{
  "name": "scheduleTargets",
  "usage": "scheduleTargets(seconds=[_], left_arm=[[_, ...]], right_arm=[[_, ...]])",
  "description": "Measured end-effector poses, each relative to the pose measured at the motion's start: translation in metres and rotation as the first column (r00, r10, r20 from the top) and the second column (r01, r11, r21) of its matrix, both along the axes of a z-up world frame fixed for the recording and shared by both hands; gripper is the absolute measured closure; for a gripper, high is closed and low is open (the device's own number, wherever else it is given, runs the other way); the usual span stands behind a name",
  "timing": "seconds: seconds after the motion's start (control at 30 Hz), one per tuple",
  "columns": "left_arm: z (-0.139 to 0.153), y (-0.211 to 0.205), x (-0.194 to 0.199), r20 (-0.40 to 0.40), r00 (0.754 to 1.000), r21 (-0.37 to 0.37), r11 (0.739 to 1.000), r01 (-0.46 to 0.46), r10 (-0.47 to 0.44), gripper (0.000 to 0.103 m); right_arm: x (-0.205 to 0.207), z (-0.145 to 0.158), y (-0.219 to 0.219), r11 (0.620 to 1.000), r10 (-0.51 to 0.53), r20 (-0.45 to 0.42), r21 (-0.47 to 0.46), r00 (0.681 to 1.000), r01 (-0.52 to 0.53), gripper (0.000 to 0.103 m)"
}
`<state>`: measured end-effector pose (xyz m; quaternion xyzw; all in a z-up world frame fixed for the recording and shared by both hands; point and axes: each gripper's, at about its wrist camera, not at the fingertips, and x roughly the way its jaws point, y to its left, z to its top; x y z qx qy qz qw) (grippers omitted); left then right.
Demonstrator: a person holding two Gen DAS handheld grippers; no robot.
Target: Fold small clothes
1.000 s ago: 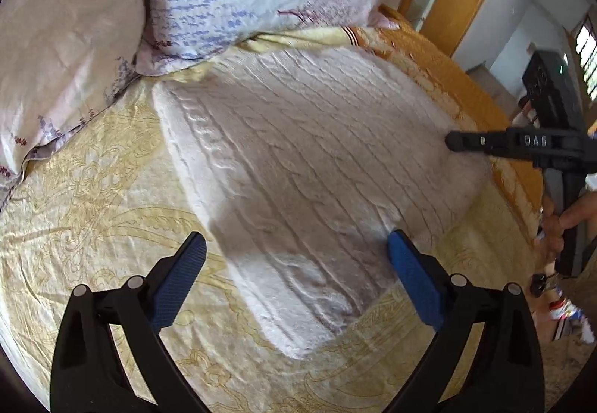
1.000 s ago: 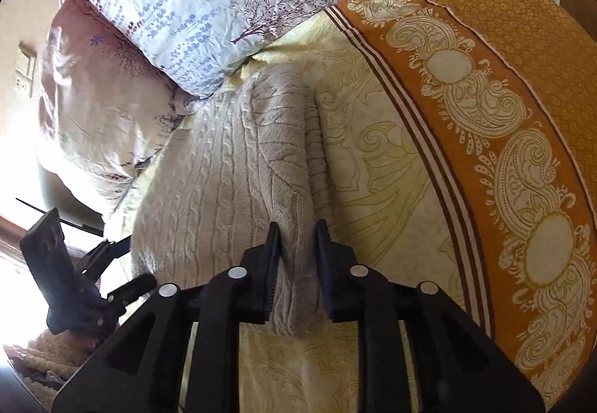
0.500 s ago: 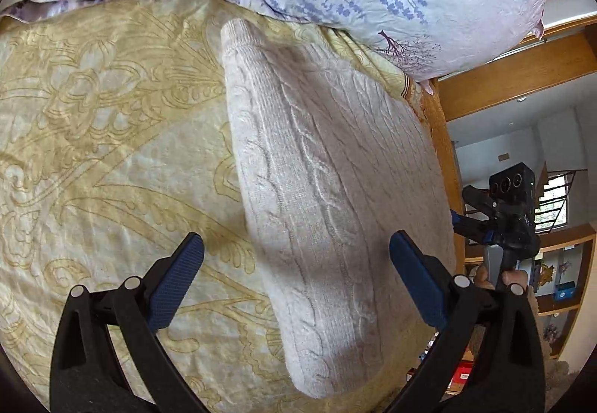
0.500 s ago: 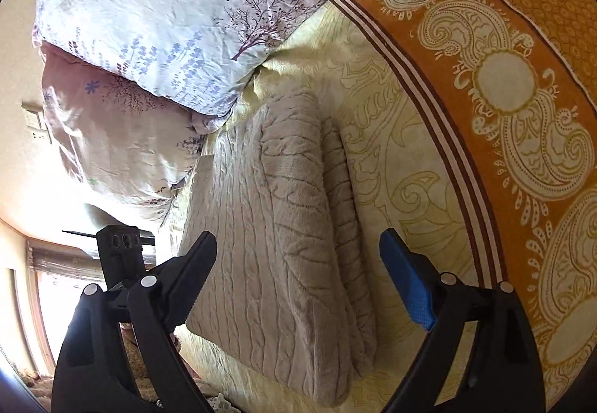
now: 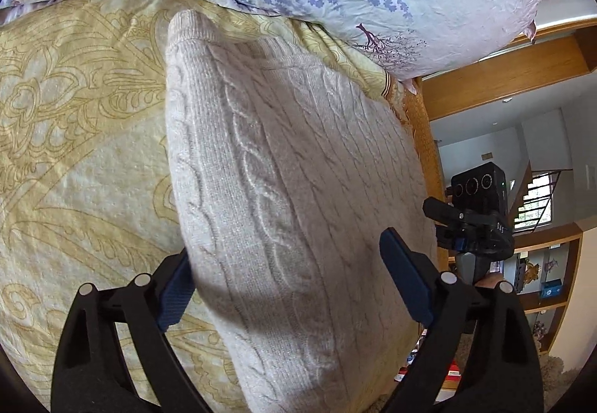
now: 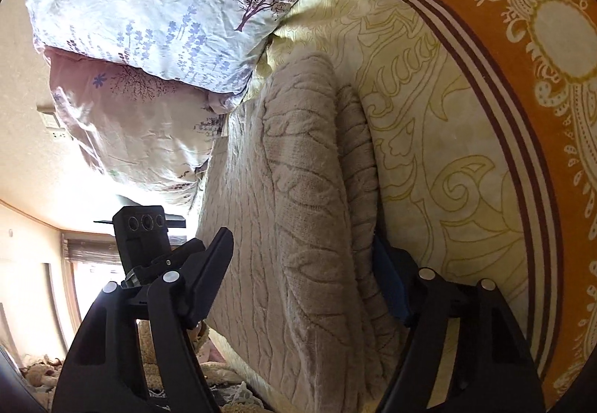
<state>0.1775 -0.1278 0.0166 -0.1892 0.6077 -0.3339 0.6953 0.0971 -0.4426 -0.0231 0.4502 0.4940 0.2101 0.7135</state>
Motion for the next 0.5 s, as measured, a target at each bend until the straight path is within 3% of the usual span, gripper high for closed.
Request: scheduleTargets(seconds=[0.1,0.27,0.4,0.5], left_arm=[[-0.004,0.009,0.003,-0.025,0.999,-0.031,0.999,-0.031,0.030,0.029],[-0.010,0.015,0.007,-0.055,0.996,-0.071,0.995,-0.073,0.069,0.041],[-0.007,0.019,0.005,-0.037,0.997,-0.090,0.993,-0.077,0.074,0.059],[-0.002,0.030,0.002,-0.029,0.997,-0.118,0.990,-0.078,0.075,0.066]], right_arm=[[0.001,0.000,0.003,1.000,0.002,0.007,0.018,1.000,-0.002,0.034],[0.000,-0.013,-0.001,0.998,-0.021,-0.034,0.056,0.999,0.023,0.063],[-0.006,-0.015,0.001,0.992,-0.056,-0.025,0.113,0.998,0.059,0.069],[-0.009,-0.007,0.007,0.984,-0.083,0.014,0.157,0.996,0.080,0.071]])
